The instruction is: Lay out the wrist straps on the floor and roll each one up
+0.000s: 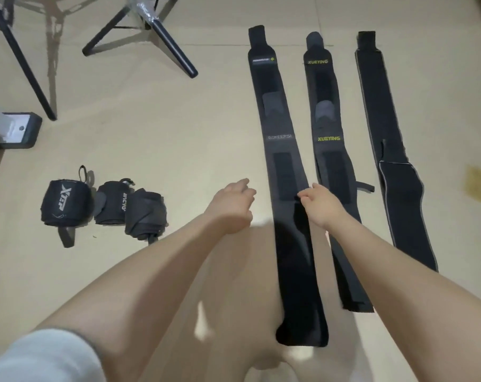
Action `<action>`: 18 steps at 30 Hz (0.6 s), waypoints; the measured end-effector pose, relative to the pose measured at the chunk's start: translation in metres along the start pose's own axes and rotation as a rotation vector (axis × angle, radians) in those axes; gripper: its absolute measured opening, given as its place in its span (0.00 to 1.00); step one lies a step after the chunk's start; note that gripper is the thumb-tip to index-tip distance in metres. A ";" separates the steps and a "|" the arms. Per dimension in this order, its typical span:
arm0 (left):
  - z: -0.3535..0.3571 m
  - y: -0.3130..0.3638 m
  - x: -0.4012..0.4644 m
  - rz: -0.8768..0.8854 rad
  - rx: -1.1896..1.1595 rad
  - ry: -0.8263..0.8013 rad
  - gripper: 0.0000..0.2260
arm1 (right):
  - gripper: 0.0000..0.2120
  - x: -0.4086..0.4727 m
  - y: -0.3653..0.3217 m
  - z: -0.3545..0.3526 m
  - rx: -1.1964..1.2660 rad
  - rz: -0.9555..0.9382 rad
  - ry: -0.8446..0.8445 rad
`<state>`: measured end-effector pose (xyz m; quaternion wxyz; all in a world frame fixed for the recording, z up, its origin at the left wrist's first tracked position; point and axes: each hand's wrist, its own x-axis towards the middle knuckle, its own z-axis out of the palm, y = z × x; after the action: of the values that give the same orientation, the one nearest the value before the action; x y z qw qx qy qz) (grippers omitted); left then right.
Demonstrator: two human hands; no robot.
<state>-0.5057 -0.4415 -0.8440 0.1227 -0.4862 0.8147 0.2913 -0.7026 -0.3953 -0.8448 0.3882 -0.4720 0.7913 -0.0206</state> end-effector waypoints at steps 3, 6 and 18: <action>0.017 0.022 0.018 0.007 -0.056 -0.076 0.22 | 0.18 0.009 0.010 -0.003 0.125 0.021 0.021; 0.038 0.035 0.026 0.084 -0.098 -0.102 0.21 | 0.20 0.012 0.008 0.001 0.291 0.070 0.007; 0.034 0.028 0.021 -0.166 -0.705 0.128 0.20 | 0.08 0.025 -0.016 0.033 0.711 -0.029 0.043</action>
<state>-0.5430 -0.4268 -0.8711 -0.0804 -0.5802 0.6282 0.5122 -0.6762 -0.4122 -0.8769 0.5112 -0.3180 0.7357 -0.3102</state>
